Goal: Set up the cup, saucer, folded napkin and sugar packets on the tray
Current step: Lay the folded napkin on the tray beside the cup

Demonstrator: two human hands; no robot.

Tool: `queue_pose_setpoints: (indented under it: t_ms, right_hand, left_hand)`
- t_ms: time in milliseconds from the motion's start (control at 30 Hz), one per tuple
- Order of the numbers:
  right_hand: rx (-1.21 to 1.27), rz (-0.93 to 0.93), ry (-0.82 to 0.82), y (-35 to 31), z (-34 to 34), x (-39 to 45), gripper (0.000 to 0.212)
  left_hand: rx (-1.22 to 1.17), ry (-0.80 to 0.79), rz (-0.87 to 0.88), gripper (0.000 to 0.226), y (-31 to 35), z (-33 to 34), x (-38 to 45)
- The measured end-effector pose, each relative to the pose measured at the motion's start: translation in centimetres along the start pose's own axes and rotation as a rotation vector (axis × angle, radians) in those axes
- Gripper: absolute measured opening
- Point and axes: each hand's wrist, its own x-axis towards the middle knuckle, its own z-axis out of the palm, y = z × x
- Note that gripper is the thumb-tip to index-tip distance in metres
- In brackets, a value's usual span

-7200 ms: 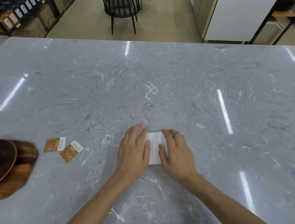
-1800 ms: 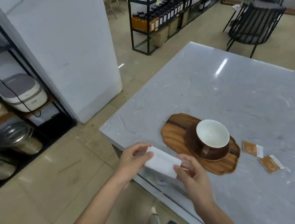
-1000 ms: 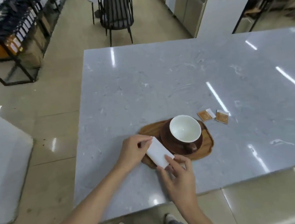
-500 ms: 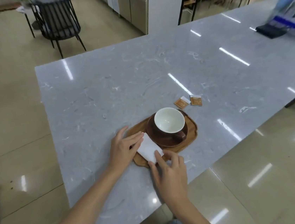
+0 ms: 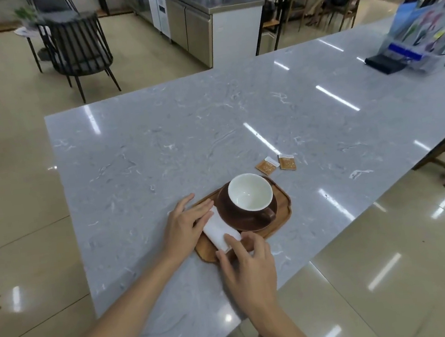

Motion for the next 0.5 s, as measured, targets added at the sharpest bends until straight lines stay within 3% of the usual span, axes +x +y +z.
queue_pose_setpoints:
  t_ms: [300,500]
  right_hand:
    - [0.34,-0.035,0.039,3.1,-8.3,6.3,0.016]
    - [0.261,0.024,-0.066,8.7,-8.7,16.8,0.014]
  left_hand:
    - [0.011,0.106,0.007,0.031,1.2,-1.3,1.0]
    - [0.122,-0.011,-0.037,0.038,2.2,-1.0,5.8]
